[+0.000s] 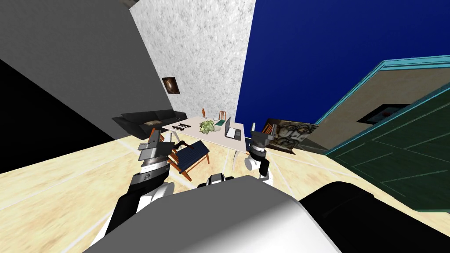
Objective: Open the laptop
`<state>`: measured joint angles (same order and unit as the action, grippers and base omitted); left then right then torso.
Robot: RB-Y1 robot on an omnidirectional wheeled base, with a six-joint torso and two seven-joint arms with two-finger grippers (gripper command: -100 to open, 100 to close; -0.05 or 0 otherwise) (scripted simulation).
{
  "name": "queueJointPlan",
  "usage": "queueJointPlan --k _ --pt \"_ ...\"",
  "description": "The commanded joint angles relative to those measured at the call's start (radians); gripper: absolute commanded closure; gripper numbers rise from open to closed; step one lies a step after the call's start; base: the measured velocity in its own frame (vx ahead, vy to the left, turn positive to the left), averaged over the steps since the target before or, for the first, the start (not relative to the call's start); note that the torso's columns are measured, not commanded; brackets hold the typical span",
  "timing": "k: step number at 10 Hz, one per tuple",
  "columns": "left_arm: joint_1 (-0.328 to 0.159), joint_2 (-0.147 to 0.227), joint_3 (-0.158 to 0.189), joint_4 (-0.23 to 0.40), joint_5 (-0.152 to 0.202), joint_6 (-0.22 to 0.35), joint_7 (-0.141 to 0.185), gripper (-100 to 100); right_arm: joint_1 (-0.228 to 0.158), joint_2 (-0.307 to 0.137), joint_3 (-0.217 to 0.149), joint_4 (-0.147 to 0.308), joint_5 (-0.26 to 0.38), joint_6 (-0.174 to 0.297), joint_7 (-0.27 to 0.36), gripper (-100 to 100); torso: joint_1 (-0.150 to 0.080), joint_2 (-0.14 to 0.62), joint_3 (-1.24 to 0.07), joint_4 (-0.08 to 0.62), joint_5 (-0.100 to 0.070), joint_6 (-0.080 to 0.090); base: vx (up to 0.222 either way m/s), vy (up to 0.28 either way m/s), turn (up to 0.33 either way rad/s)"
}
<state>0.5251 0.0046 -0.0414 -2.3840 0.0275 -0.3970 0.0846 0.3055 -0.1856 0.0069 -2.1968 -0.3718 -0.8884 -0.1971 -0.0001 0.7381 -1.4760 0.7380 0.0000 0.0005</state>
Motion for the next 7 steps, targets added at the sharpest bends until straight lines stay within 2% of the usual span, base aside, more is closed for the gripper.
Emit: queueJointPlan --k 1,2,3,4,5,6,7 --pt "0.0 0.0 0.0 0.0 0.0 0.0 0.0 0 -0.02 -0.004 0.006 -0.001 -0.067 -0.028 -0.014 -100 0.0 0.0 0.0 0.0 0.0 -0.001 0.021 -0.01 0.164" --pt "0.0 0.0 0.0 0.0 0.0 0.0 0.0 0 -0.039 -0.006 0.011 0.006 -0.104 -0.058 -0.027 -100 0.0 0.0 0.0 0.0 0.0 0.0 0.021 -0.004 0.272" --pt "0.0 0.0 0.0 0.0 0.0 0.0 0.0 0 -0.039 -0.006 0.011 0.006 -0.122 -0.058 -0.027 -100 0.0 0.0 0.0 0.0 0.0 -0.001 0.019 -0.007 0.157" --pt "0.0 0.0 0.0 0.0 0.0 0.0 0.0 0 -0.058 -0.008 0.015 0.013 -0.159 -0.089 -0.042 -100 0.0 0.0 0.0 0.0 0.0 0.0 0.025 -0.005 0.277" --pt "0.0 0.0 0.0 0.0 0.0 0.0 0.0 0 -0.058 -0.008 0.015 0.013 -0.178 -0.089 -0.042 -100 0.0 0.0 0.0 0.0 0.0 -0.001 0.025 -0.008 0.139" --pt "0.0 0.0 0.0 0.0 0.0 0.0 0.0 0 -0.077 -0.009 0.019 0.022 -0.215 -0.121 -0.056 -100 0.0 0.0 0.0 0.0 0.0 0.0 0.026 -0.009 0.269" --pt "0.0 0.0 0.0 0.0 0.0 0.0 0.0 0 -0.077 -0.009 0.019 0.022 -0.233 -0.121 -0.056 -100 0.0 0.0 0.0 0.0 0.0 -0.001 0.021 -0.014 0.162"
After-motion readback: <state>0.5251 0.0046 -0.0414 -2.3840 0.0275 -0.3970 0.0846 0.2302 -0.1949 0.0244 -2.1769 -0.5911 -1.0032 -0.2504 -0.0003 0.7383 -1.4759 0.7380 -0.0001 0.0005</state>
